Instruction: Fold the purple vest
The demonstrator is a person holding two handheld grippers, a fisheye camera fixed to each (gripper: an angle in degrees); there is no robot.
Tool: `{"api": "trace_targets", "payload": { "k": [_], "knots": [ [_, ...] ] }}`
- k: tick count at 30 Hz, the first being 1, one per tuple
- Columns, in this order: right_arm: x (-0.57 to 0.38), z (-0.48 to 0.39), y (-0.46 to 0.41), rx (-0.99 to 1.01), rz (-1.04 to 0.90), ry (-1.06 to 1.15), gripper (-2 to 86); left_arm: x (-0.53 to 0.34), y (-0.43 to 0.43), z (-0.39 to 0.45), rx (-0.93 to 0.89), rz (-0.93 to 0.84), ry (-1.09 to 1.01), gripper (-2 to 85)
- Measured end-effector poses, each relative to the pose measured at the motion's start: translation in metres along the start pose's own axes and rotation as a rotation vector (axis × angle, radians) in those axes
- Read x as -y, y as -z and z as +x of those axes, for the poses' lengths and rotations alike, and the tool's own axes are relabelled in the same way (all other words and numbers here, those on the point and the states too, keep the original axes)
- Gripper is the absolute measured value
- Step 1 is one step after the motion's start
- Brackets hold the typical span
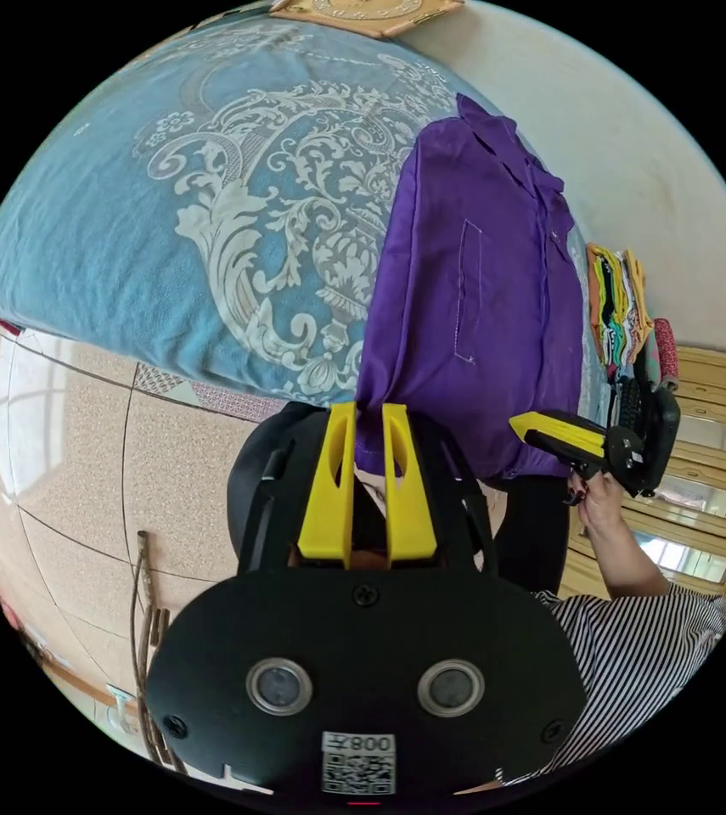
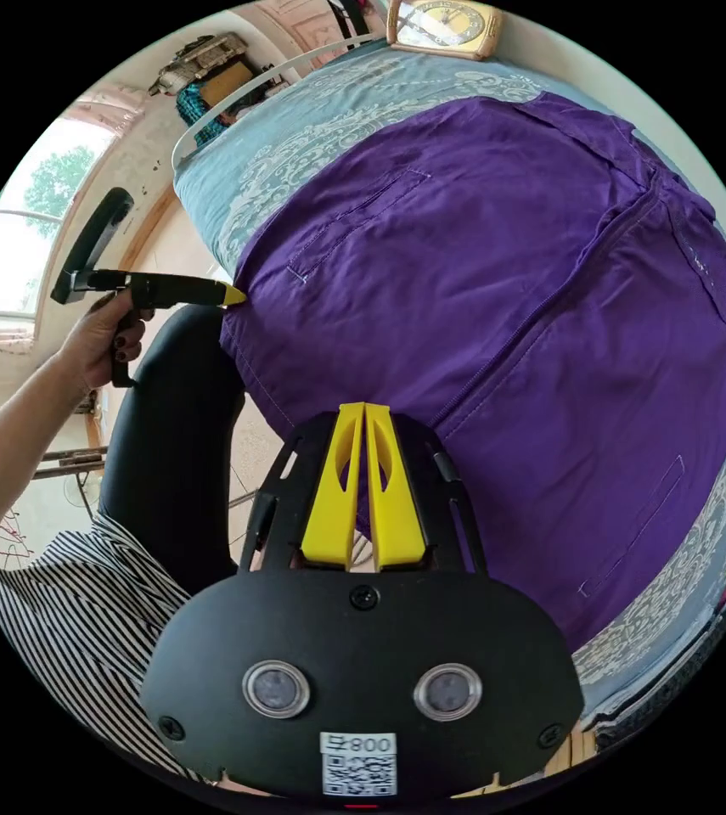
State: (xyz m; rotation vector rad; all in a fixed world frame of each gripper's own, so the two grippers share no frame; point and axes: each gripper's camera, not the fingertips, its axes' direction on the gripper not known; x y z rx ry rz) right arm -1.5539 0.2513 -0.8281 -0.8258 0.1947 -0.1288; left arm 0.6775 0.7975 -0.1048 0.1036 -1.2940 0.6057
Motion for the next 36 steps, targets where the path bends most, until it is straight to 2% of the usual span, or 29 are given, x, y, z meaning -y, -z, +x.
{"api": "trace_targets", "payload": {
  "k": [5,7,11,15,19,22,27,32,36],
  "knots": [
    [0.003,-0.015,-0.005,-0.067,0.020,0.048,0.0,0.000,0.003,0.006,0.124,0.009,-0.015,0.8],
    [0.002,-0.021,-0.007,-0.096,0.042,0.062,0.1,0.004,-0.005,0.000,0.090,-0.033,0.017,0.5],
    [-0.002,-0.025,-0.009,-0.126,0.085,0.076,0.1,0.004,0.013,0.011,0.006,0.116,-0.004,0.3],
    [0.004,-0.013,-0.001,-0.042,0.038,0.048,0.1,0.016,0.025,0.040,-0.010,0.202,-0.081,0.2],
    [0.001,0.032,0.046,0.035,0.209,-0.079,0.1,0.045,0.026,0.083,-0.102,0.251,-0.245,0.2],
    [0.005,0.087,0.064,0.028,0.273,-0.223,0.1,0.080,0.003,0.116,-0.181,0.199,-0.330,0.2],
    [0.025,0.161,0.057,-0.011,0.235,-0.380,0.1,0.130,-0.052,0.181,-0.215,0.081,-0.453,0.2],
    [0.035,0.185,0.042,0.016,0.215,-0.383,0.0,0.172,-0.113,0.215,-0.131,-0.046,-0.454,0.2],
    [0.029,0.192,0.044,0.030,0.248,-0.388,0.1,0.185,-0.120,0.226,-0.114,-0.046,-0.477,0.2]
  ]
}}
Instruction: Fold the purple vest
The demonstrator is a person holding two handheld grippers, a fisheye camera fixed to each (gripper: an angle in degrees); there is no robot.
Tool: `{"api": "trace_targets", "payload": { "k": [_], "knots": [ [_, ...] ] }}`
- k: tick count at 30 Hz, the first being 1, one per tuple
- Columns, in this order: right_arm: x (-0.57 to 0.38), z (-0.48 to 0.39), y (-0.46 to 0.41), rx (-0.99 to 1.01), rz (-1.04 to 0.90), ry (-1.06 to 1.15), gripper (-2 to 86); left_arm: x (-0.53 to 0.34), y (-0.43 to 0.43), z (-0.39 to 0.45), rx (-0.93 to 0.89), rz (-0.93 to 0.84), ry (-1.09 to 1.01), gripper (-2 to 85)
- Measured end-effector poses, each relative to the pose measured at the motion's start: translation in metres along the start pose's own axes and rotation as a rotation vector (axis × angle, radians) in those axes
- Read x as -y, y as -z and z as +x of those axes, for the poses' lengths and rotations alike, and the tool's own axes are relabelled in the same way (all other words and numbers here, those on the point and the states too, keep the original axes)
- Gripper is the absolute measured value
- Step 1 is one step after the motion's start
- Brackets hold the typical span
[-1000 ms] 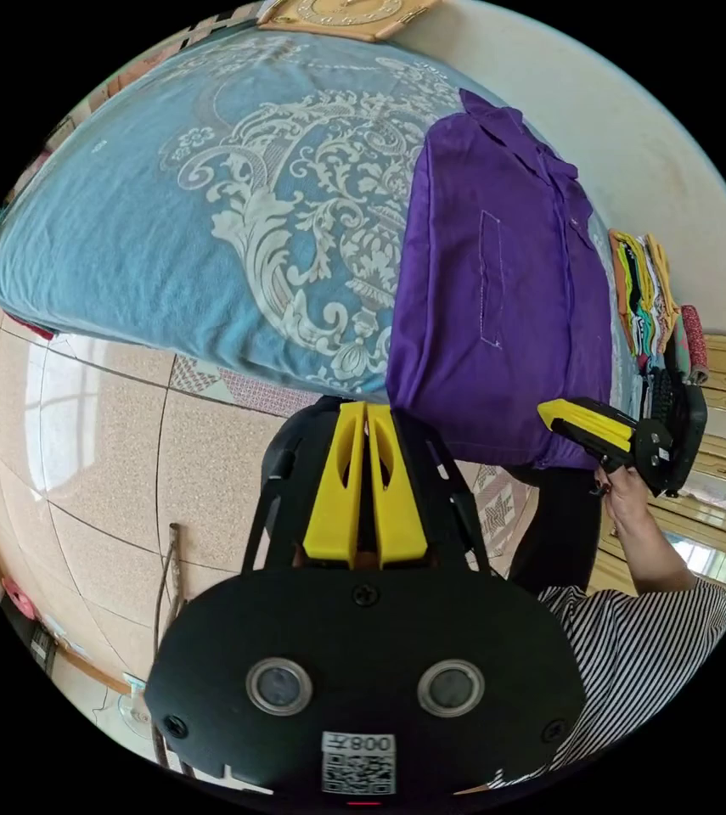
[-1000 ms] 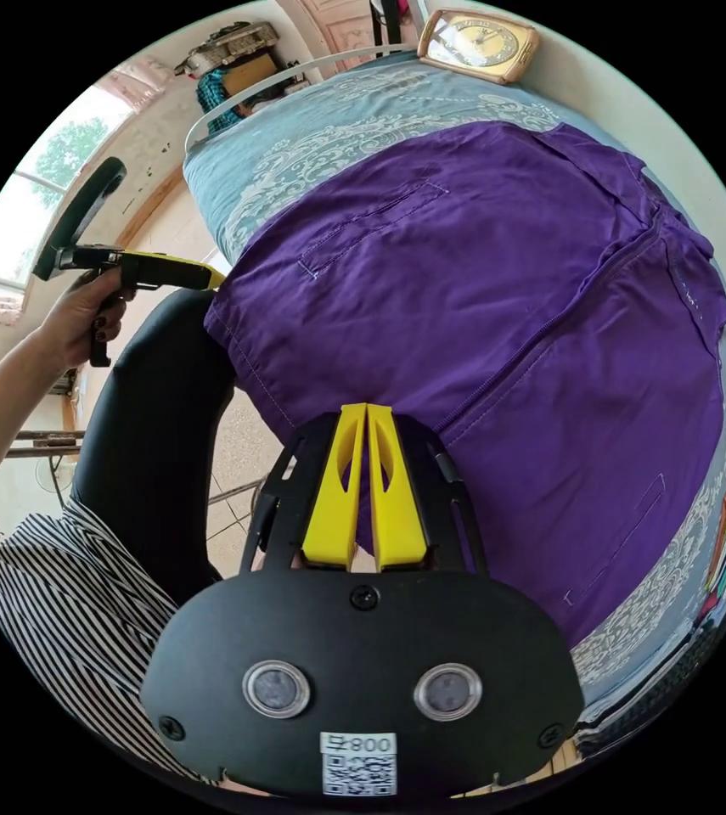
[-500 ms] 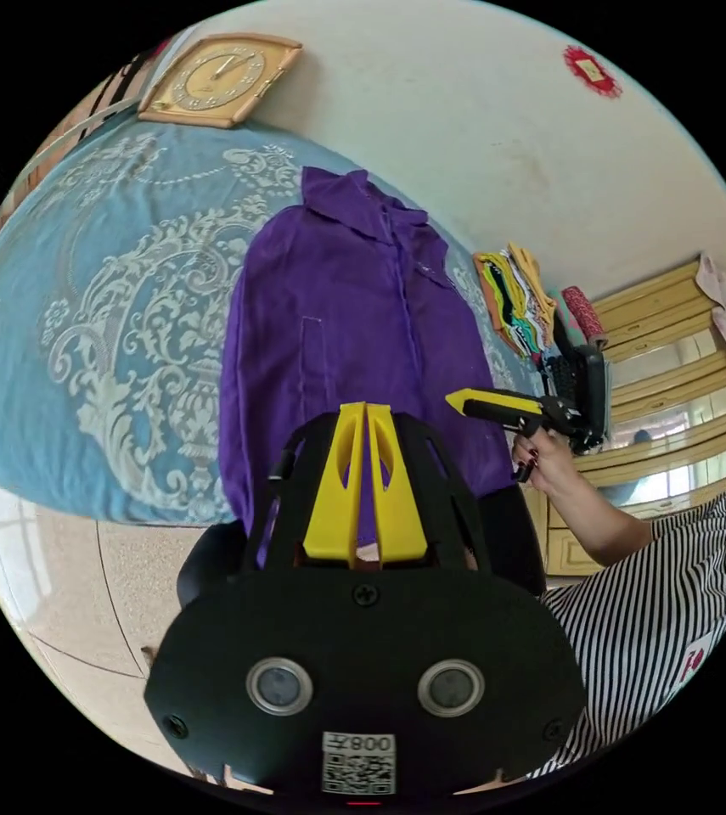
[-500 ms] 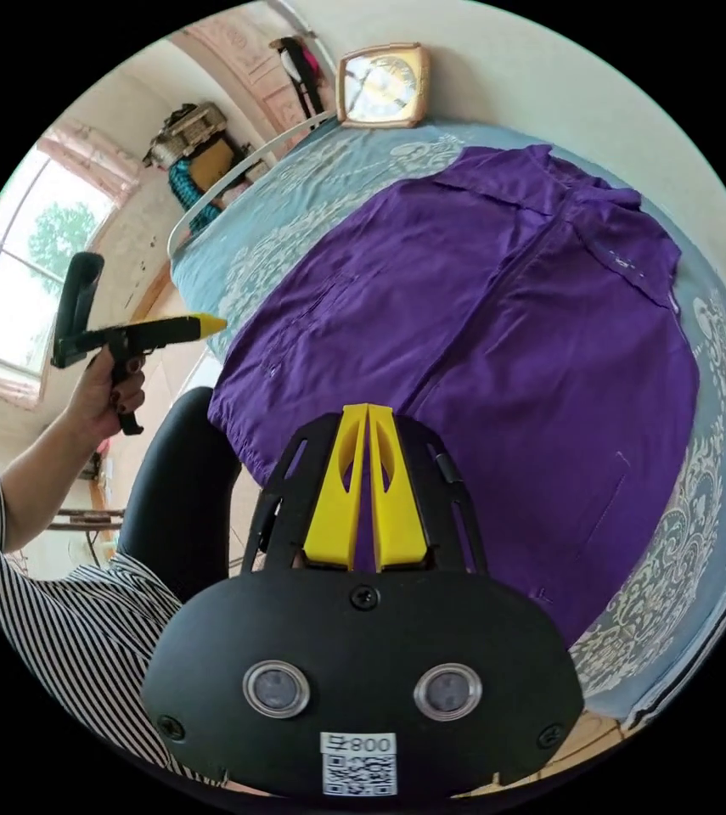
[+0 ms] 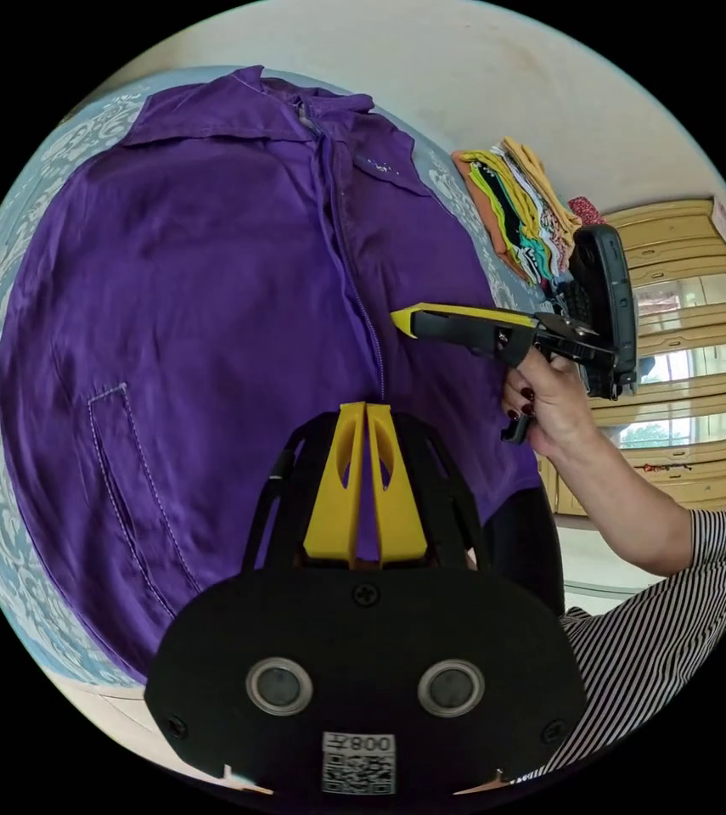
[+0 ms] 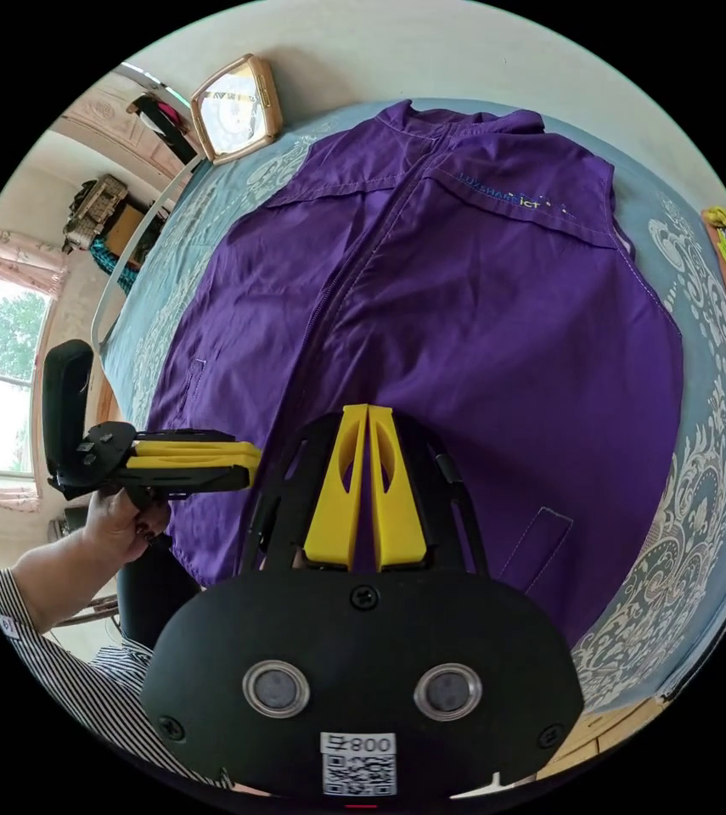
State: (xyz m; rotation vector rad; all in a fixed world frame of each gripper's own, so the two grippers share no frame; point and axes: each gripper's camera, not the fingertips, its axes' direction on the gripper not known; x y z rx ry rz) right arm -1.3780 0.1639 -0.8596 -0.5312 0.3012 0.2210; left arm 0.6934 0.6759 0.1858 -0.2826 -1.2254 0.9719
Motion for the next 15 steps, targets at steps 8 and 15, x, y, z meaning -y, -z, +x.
{"api": "trace_targets", "payload": {
  "k": [8,15],
  "knots": [
    [-0.023,0.044,0.049,0.049,0.141,-0.041,0.1,0.009,0.002,0.006,-0.063,0.071,-0.039,0.1],
    [-0.016,0.162,0.065,-0.091,0.153,-0.343,0.1,0.015,-0.024,0.011,0.004,0.010,-0.072,0.1]
  ]
}}
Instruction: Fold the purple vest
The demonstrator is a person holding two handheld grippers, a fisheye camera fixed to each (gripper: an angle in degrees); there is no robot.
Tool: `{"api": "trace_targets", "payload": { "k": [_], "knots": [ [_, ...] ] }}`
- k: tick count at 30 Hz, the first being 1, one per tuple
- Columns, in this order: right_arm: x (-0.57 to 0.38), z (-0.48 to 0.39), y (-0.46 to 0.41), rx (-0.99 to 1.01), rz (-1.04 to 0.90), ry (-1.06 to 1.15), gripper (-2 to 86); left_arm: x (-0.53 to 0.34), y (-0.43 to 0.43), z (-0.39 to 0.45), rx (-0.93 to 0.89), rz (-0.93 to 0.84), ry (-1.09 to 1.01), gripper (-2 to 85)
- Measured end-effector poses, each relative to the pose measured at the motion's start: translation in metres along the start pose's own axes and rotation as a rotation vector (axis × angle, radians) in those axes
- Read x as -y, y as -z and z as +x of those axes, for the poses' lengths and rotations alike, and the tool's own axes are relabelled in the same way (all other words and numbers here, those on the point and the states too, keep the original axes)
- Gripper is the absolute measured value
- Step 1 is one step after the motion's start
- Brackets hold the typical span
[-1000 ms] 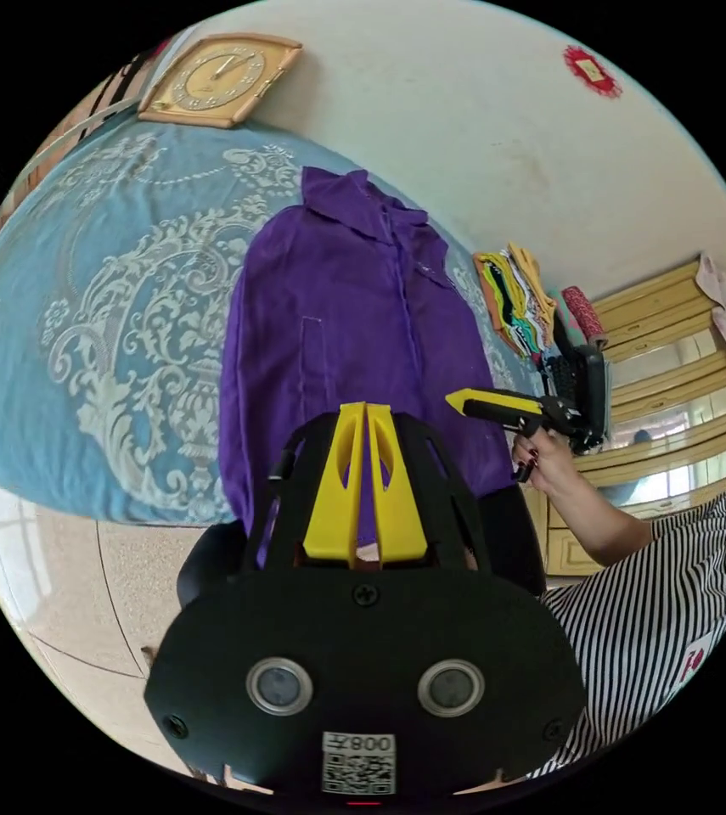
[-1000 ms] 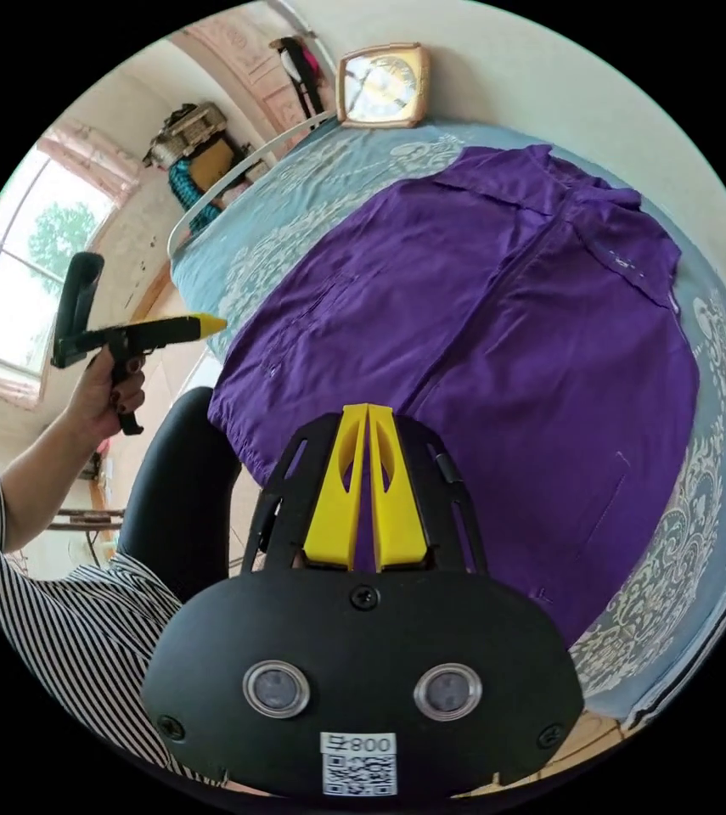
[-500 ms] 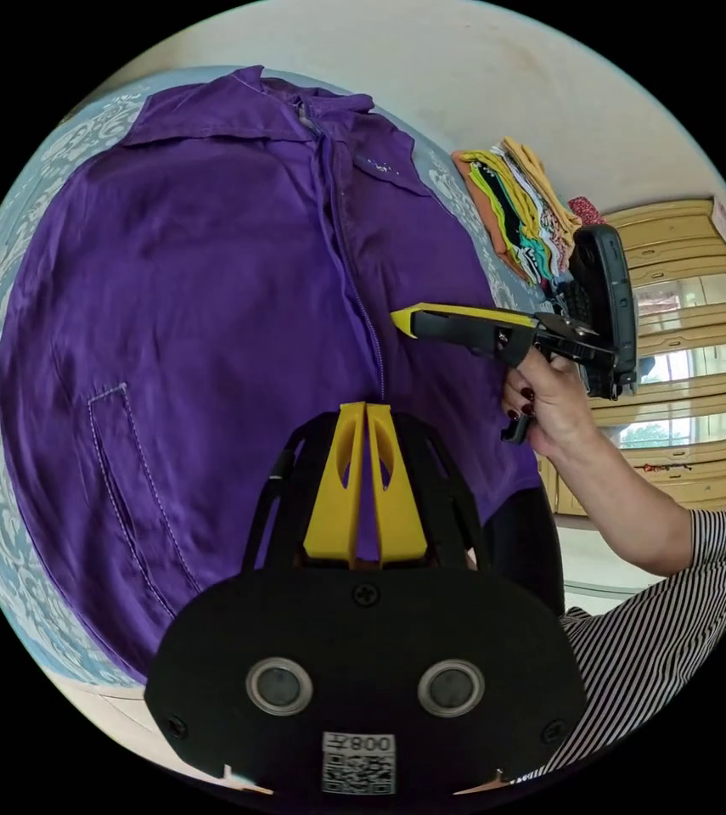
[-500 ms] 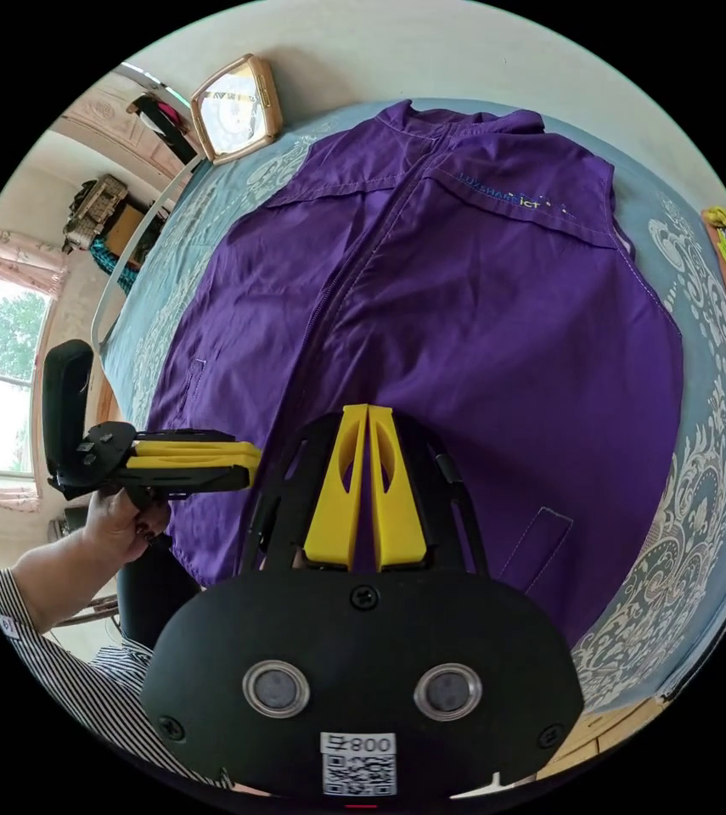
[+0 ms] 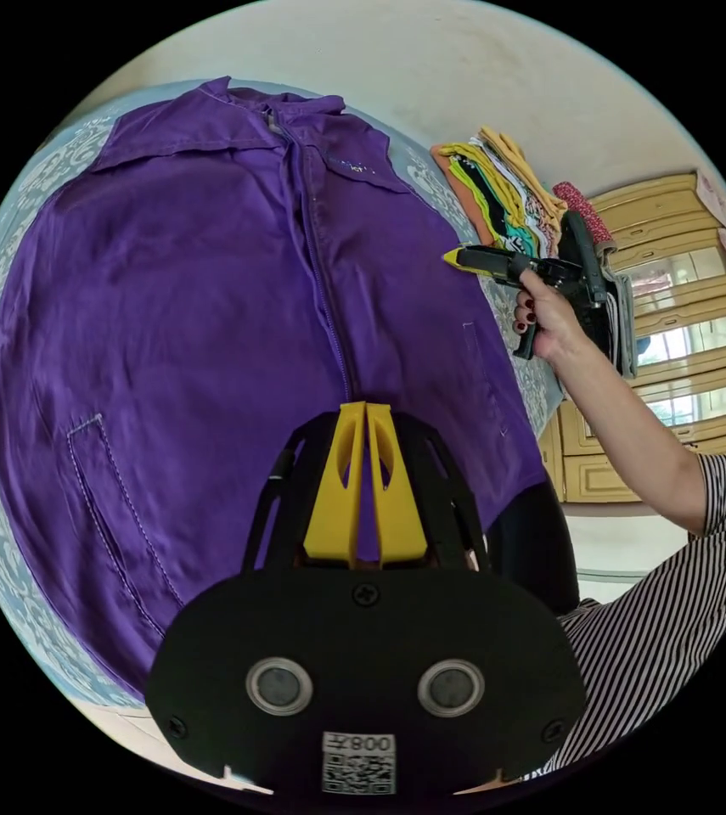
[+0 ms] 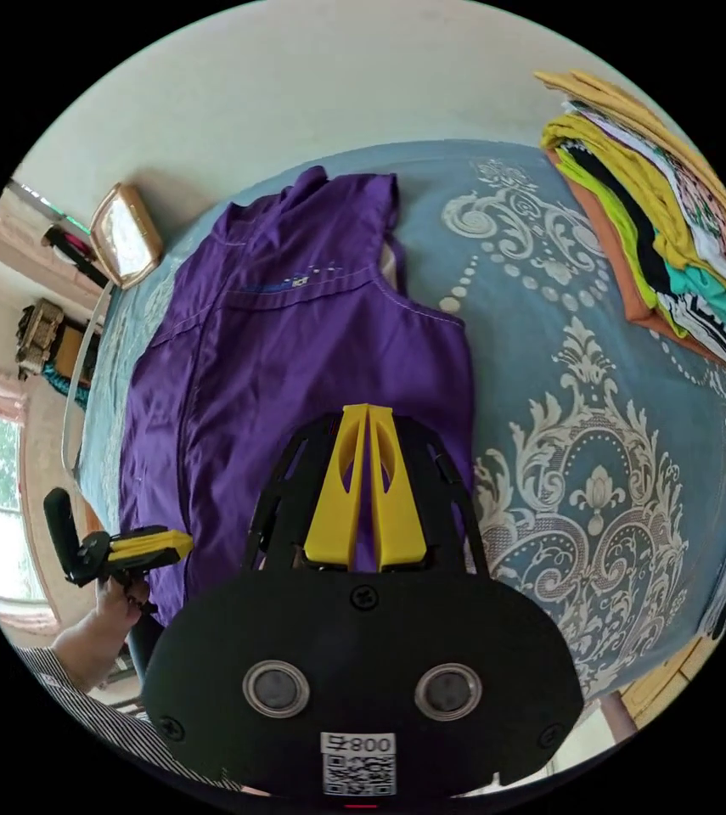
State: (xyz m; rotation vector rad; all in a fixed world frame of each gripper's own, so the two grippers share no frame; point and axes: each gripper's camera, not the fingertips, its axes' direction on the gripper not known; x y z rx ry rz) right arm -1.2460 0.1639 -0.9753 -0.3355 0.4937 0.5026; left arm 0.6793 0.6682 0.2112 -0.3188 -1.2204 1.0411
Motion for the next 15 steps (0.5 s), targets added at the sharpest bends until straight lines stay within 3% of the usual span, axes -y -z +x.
{"api": "trace_targets", "payload": {
  "k": [9,15],
  "knots": [
    [-0.020,0.025,0.025,0.086,0.020,0.023,0.1,-0.021,0.023,-0.004,-0.037,0.053,0.020,0.1],
    [-0.092,0.055,0.073,0.135,0.045,0.030,0.1,-0.097,0.078,-0.034,-0.022,0.154,0.150,0.2]
  ]
}}
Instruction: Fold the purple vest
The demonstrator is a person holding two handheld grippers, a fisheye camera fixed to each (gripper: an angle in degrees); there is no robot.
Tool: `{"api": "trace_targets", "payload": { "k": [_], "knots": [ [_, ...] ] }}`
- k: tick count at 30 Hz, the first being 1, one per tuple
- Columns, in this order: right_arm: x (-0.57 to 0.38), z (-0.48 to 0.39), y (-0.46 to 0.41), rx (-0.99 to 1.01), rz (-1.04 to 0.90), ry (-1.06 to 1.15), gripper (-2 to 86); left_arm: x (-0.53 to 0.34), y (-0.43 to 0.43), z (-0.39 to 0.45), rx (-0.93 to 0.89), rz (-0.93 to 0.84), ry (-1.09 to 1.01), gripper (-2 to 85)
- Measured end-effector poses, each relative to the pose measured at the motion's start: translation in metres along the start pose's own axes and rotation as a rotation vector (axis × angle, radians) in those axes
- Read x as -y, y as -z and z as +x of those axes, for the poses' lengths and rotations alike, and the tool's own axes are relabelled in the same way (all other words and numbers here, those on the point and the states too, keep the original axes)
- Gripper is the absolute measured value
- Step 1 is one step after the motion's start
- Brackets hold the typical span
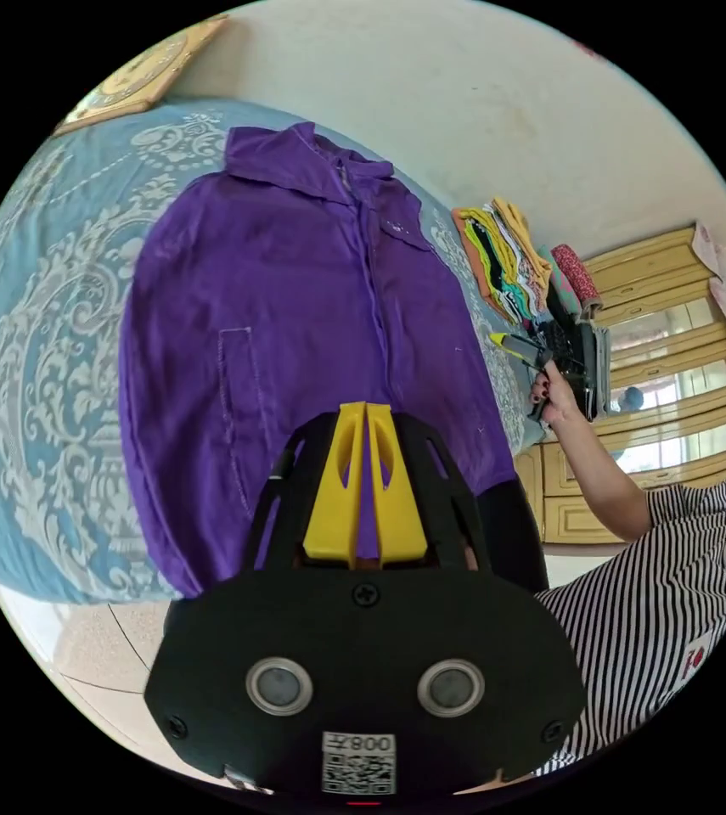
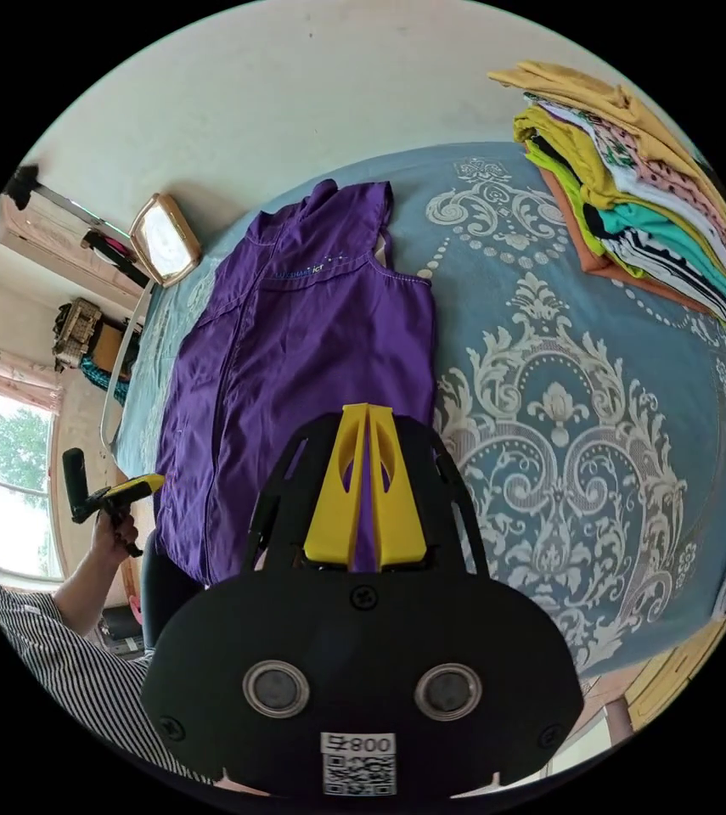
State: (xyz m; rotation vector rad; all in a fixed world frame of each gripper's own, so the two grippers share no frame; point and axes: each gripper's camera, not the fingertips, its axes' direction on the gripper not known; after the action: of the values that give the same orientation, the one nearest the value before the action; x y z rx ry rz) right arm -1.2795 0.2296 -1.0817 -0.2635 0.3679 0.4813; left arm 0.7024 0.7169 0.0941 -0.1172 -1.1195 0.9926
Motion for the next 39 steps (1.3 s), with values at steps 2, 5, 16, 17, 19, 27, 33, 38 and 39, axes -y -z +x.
{"api": "trace_targets", "payload": {
  "k": [2,5,16,17,19,27,33,38,39],
  "knots": [
    [-0.029,0.010,0.012,0.022,-0.016,-0.014,0.1,-0.034,0.028,-0.024,0.008,0.048,0.091,0.2],
    [-0.076,0.025,0.026,0.001,-0.063,-0.063,0.0,-0.075,0.059,-0.041,0.071,0.101,0.172,0.2],
    [-0.153,0.001,0.001,-0.184,-0.214,-0.028,0.0,-0.107,0.012,-0.067,0.150,-0.107,0.269,0.2],
    [-0.153,-0.001,0.001,-0.201,-0.212,-0.024,0.0,-0.109,0.012,-0.067,0.158,-0.076,0.271,0.2],
    [-0.151,-0.008,0.000,-0.248,-0.242,-0.001,0.0,-0.112,0.013,-0.067,0.167,-0.086,0.294,0.3],
    [-0.187,0.016,0.037,-0.121,-0.170,-0.066,0.2,-0.181,0.051,-0.089,0.051,0.037,0.328,2.8],
    [-0.228,0.046,0.052,-0.019,-0.153,-0.148,1.2,-0.238,0.068,-0.122,-0.010,0.065,0.407,7.8],
    [-0.241,0.063,0.050,0.073,-0.158,-0.208,3.7,-0.239,0.063,-0.127,-0.033,0.044,0.384,10.4],
    [-0.242,0.064,0.049,0.073,-0.165,-0.208,4.5,-0.237,0.061,-0.126,-0.028,0.034,0.375,10.7]
  ]
}}
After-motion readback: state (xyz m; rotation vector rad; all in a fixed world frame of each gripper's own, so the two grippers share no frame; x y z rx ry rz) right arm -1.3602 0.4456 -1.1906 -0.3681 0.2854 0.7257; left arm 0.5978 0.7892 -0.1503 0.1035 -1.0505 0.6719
